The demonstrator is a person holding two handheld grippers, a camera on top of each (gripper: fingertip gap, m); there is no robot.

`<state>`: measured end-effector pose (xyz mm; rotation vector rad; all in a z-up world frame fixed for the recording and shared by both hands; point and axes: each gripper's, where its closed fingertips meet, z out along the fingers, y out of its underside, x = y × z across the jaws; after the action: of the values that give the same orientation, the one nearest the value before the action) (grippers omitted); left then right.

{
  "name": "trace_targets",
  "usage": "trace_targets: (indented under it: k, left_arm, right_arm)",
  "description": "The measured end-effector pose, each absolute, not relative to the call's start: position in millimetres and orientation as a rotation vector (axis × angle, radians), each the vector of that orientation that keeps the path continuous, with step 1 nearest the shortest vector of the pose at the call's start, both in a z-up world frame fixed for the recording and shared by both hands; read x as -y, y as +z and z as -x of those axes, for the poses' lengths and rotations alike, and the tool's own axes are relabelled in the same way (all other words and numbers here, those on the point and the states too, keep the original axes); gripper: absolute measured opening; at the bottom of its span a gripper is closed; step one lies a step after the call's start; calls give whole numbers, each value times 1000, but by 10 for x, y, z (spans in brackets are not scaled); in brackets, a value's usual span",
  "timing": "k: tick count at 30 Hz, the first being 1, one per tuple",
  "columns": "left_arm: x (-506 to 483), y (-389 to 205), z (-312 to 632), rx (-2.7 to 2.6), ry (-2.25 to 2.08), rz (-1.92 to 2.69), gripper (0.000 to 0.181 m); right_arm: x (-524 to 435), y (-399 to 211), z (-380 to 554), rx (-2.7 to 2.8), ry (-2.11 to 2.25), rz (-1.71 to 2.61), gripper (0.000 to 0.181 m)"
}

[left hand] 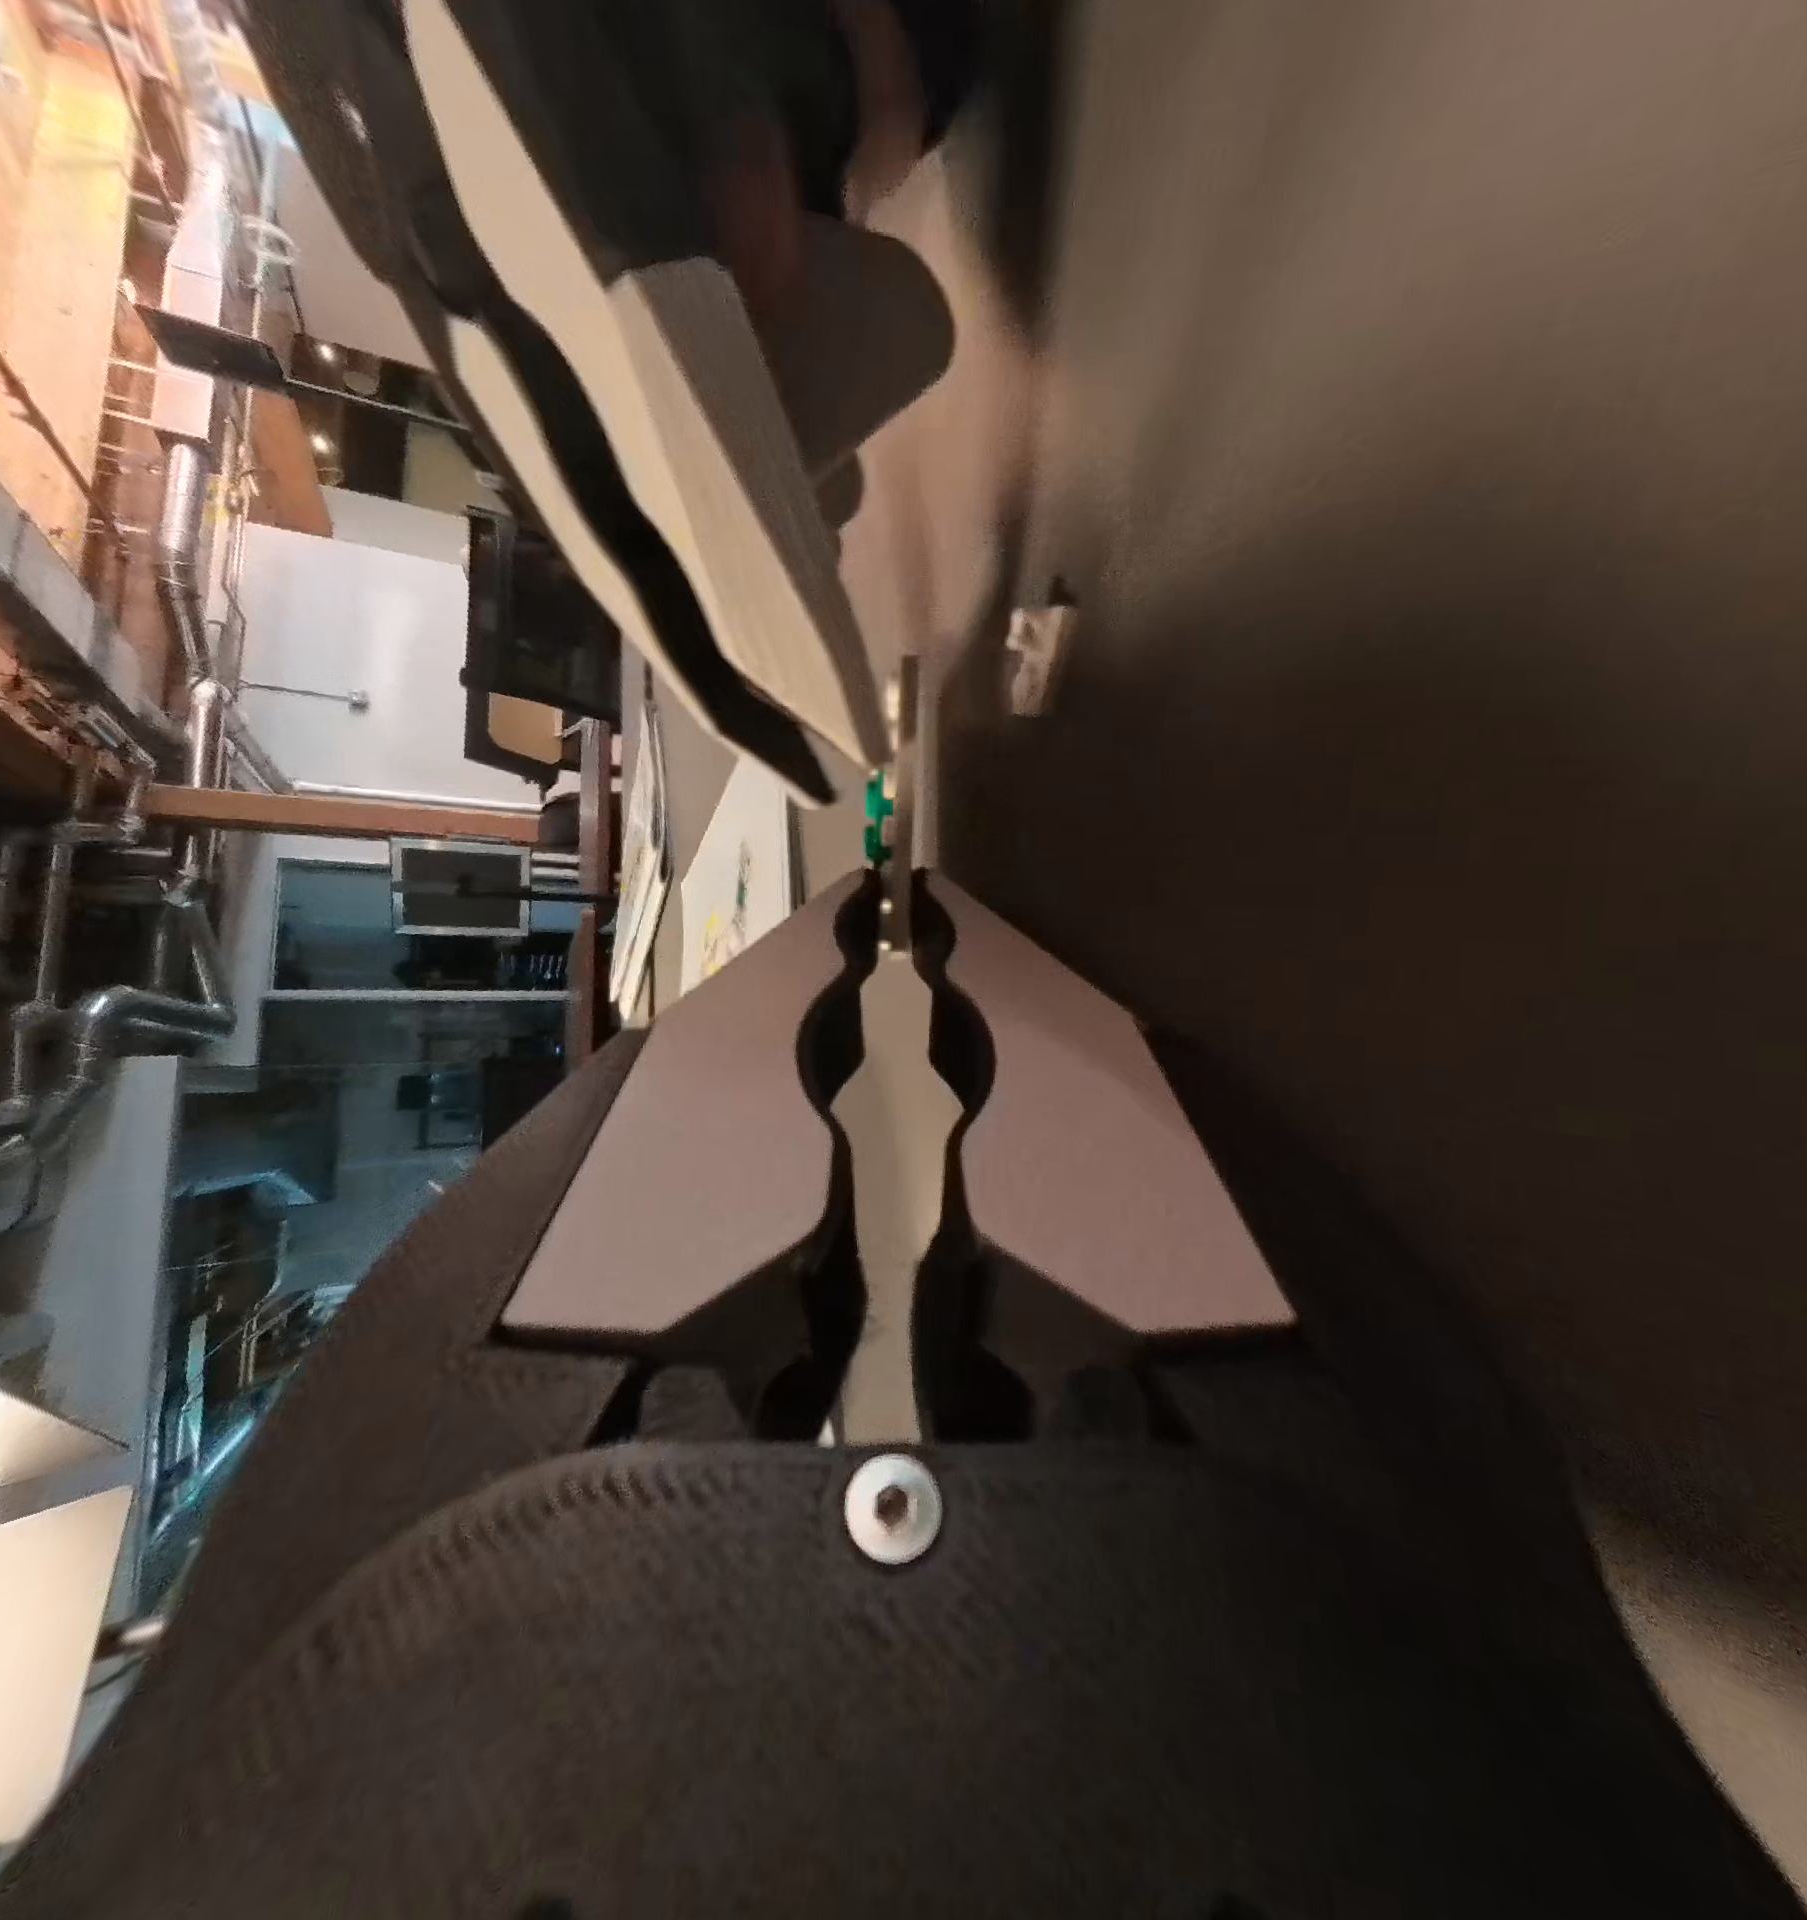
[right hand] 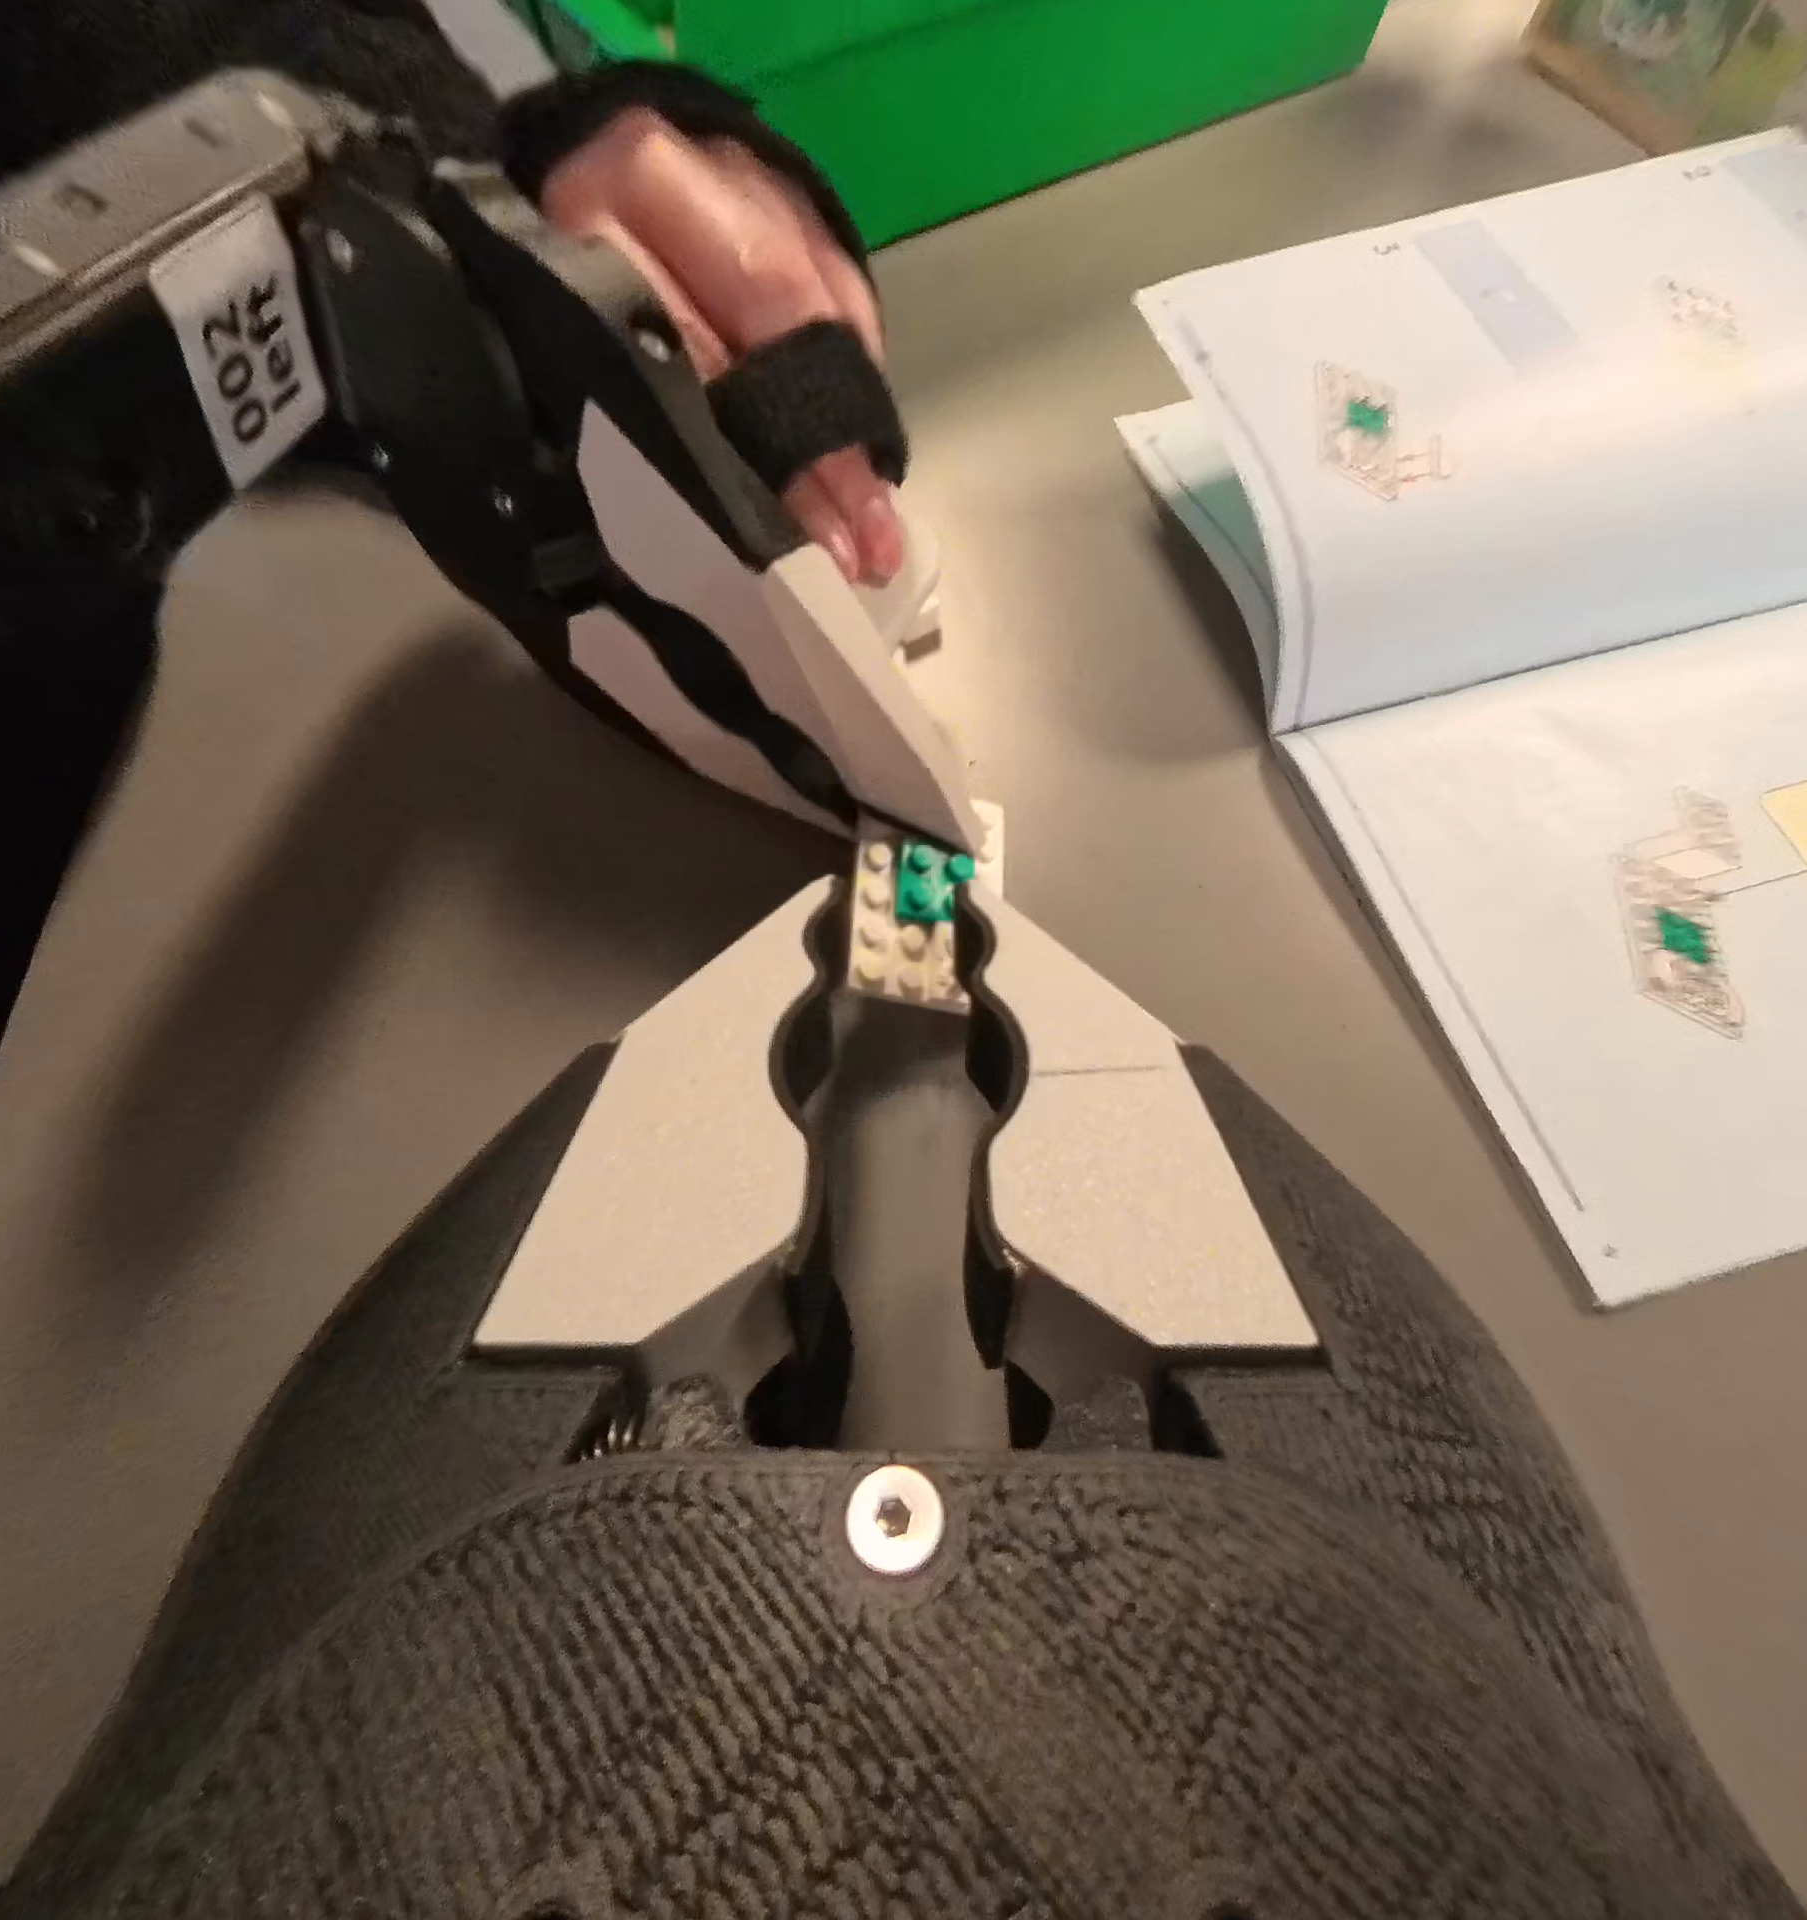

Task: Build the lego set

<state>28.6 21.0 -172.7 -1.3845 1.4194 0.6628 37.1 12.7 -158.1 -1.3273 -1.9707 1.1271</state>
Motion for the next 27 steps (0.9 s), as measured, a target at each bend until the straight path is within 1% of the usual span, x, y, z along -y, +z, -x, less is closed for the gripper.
trace_targets:
  k: [3, 4, 5, 7, 9, 20, 21, 22, 25, 27]
  left_arm:
    - [-239, -1732, -227, -1405, 714, 1409, 4]
    - [-245, -1725, -204, -1399, 735, 1411, 4]
    - [-246, -1722, -185, -1392, 746, 1419, 4]
    - [-254, -1712, -146, -1378, 774, 1429, 4]
    - [-270, -1694, -111, -1366, 807, 1428, 4]
    - [-268, -1646, -50, -1361, 867, 1413, 4]
    - [-270, -1641, -48, -1361, 869, 1409, 4]
    - [-267, -1638, -41, -1363, 870, 1406, 4]
    - [-259, -1622, -56, -1381, 877, 1376, 4]
    - [-251, -1594, -80, -1399, 897, 1324, 4]
  right_arm:
    - [-244, -1531, -415, 1901, 1087, 1342, 35]
    - [-265, -1523, -452, 1898, 1086, 1360, 37]
    - [-254, -1503, -492, 1905, 1096, 1362, 35]
    - [-158, -1458, -574, 1952, 1133, 1342, 23]
    - [-45, -1460, -635, 2017, 1143, 1329, 16]
    - [106, -1756, -634, 2171, 1023, 1377, 12]
    - [104, -1756, -623, 2167, 1015, 1370, 5]
    - [99, -1761, -625, 2170, 1005, 1371, 2]
    - [44, -1709, -639, 2152, 997, 1352, 1]
    - [-4, -1512, -588, 2045, 1083, 1310, 0]
